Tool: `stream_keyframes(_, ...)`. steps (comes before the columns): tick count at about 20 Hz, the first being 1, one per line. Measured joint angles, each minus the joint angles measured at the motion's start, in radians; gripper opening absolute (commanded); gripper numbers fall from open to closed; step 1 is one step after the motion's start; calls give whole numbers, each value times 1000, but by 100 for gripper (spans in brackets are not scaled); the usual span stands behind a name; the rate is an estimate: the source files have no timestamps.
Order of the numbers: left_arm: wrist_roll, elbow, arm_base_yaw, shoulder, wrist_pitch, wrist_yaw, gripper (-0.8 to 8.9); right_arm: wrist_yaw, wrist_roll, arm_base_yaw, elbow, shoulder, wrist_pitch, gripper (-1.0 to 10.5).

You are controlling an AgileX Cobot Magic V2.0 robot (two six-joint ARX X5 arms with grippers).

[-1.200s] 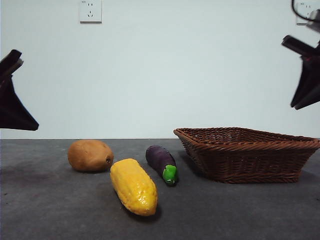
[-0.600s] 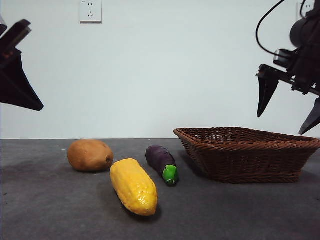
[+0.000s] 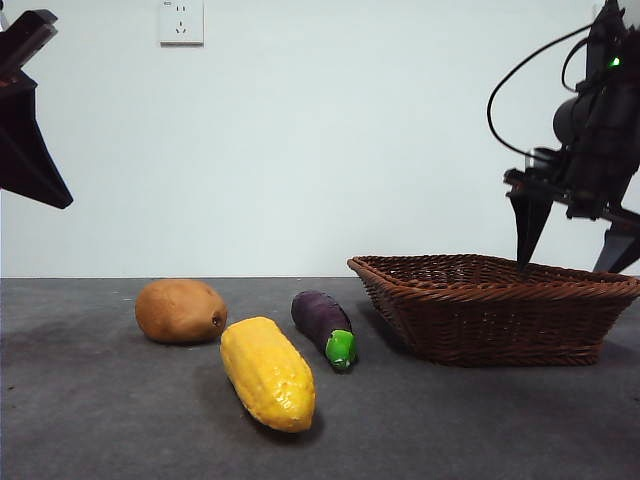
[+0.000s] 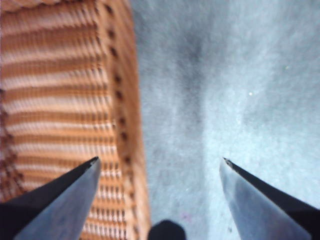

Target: Help me put the vegetables on the table into the basket

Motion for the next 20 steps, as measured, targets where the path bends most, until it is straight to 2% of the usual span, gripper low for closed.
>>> stream_keyframes(5, 0, 0, -5, 6, -24, 0, 0, -7, -8, 11, 0, 48, 12, 398)
stream_keyframes(6, -1, 0, -7, 6, -24, 0, 0, -8, -8, 16, 0, 51, 15, 336)
stream_keyframes(9, -7, 0, -21, 6, -23, 0, 0, -8, -14, 43, 0, 51, 39, -29)
stream_keyframes(14, -46, 0, -71, 7, -51, 0, 0, 18, -22, 66, 2, 51, 57, -11)
stream_keyframes(17, -101, 0, -150, 7, -101, 0, -3, 16, -23, 62, 9, 51, 26, -11)
stream_keyframes(20, -151, 0, -236, 7, -2, 1, -3, 20, -26, 61, 9, 23, -21, -11)
